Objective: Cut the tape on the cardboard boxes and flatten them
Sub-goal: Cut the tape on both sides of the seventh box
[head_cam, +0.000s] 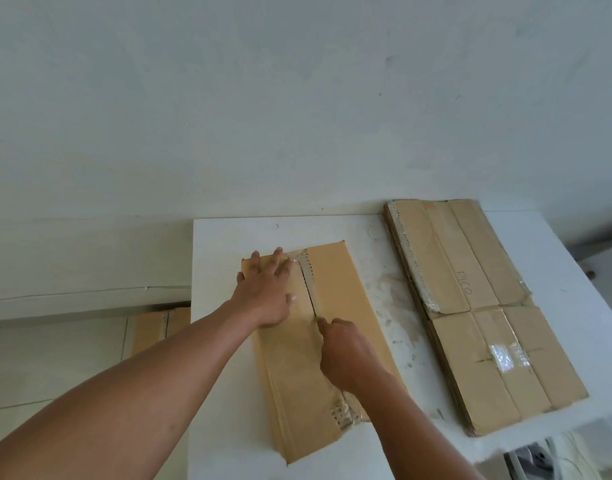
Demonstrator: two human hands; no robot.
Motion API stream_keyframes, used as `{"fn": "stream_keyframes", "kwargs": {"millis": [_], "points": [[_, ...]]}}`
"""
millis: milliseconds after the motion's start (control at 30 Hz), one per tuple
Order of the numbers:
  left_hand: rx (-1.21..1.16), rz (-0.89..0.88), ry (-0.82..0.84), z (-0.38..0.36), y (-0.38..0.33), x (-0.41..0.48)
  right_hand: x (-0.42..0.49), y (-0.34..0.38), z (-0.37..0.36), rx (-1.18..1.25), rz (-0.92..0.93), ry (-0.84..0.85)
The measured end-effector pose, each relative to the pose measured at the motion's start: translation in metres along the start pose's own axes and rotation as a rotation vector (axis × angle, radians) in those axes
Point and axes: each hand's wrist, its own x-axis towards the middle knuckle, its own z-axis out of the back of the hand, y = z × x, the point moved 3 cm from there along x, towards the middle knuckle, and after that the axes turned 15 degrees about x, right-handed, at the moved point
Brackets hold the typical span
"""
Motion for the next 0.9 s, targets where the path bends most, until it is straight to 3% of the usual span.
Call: {"fn": "stream_keyframes", "kwargs": {"millis": [233, 333, 433, 567, 900], "points": [[0.098, 0.034, 0.026, 0.007, -0.025, -0.034, -0.054, -0.025, -0.025, -0.038, -0.063, 0.031], [0.199, -0.111, 0.184, -0.008, -0.059, -0.084, -0.05, -0.031, -0.025, -0.032, -0.042, 0.033], [0.163, -0.117, 0.308, -0.039, -0.088, -0.13, -0.054, -0.031, -0.023, -0.101, 0.063, 0.008], [0.066, -0.027, 0.214, -0.065, -0.097, -0.145, -0.073, -0.041, -0.026, -0.129, 0.141, 0.006], [0.177, 0.025, 0.264, -0.063, -0.107, -0.138, -0.148, -0.092, -0.049, 0.106, 0.104, 0.033]]}}
